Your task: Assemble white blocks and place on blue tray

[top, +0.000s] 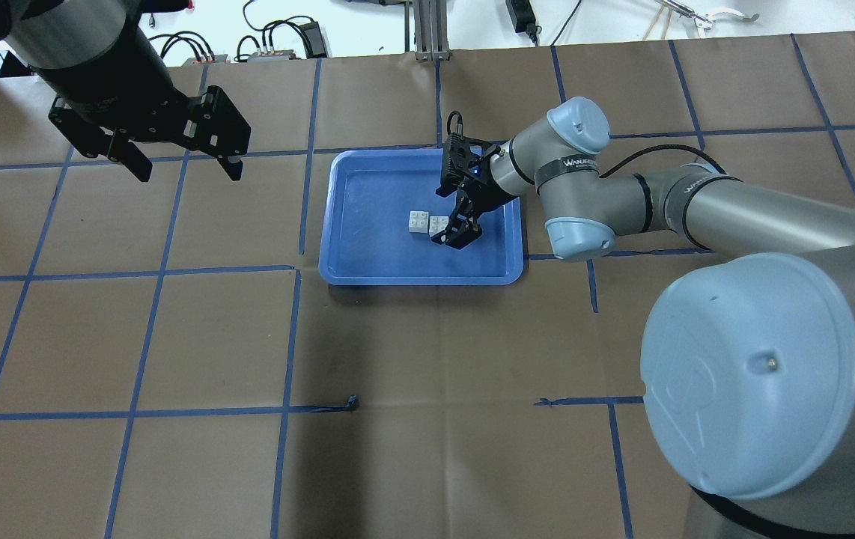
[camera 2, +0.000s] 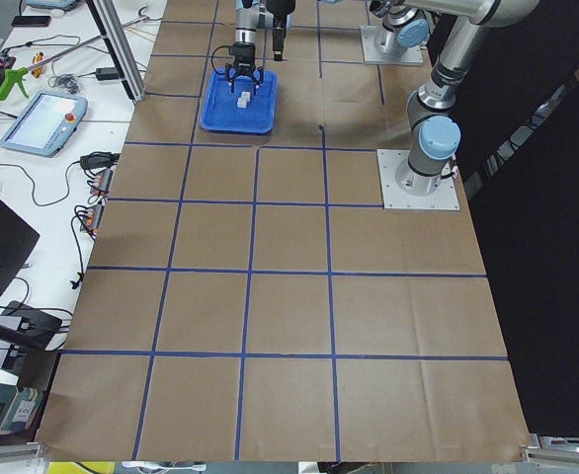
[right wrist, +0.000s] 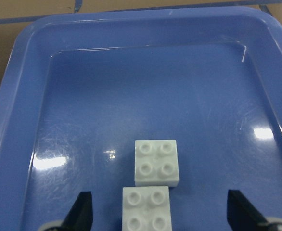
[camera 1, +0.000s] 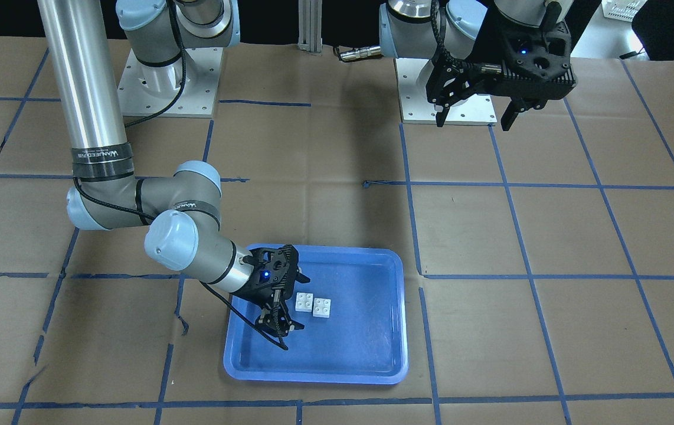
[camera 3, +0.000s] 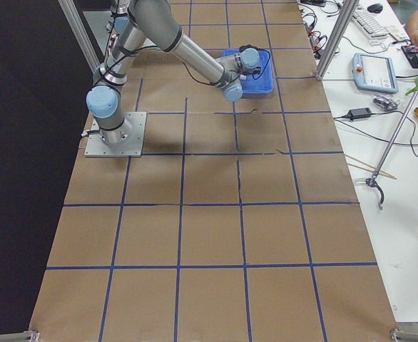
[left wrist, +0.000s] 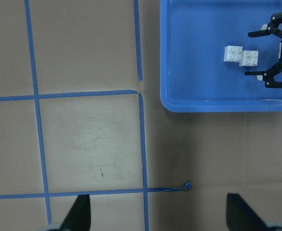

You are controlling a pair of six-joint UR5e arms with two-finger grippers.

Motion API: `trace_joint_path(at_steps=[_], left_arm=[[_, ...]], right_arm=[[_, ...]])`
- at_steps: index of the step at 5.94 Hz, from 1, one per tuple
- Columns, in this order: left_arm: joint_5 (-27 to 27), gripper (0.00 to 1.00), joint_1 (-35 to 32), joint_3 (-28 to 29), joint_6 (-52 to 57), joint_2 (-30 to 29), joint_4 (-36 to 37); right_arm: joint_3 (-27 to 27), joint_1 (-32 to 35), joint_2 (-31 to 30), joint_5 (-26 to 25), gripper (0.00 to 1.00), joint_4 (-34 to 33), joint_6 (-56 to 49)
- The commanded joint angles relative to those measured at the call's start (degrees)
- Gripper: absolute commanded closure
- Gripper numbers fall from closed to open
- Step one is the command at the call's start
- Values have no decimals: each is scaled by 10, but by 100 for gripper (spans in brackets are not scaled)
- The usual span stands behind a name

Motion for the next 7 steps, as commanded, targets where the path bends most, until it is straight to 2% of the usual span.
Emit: trace_joint_path(at_steps=[1,2,3,4,5,6,7], left_arm=[[0,1,0,0,0,-1,0],[0,1,0,0,-1,-1,0],[0,1,0,0,-1,-1,0],[0,1,0,0,-1,-1,0],[0,1,0,0,0,-1,0],[0,1,0,0,0,-1,0],[0,1,0,0,0,-1,0]], right_arm=[[-4,-10,-57,-61,0,96,15],[-14,-19,-111,-128,0,192,50],[-21,-45,-171,-202,0,284,145],[-24,-74,-216,-244,0,320,237],[-23,-89,-262,-335,0,327,382],[-25,-90,-301,-371,0,379,531],[-44,-88,-332,-371,0,433,666]])
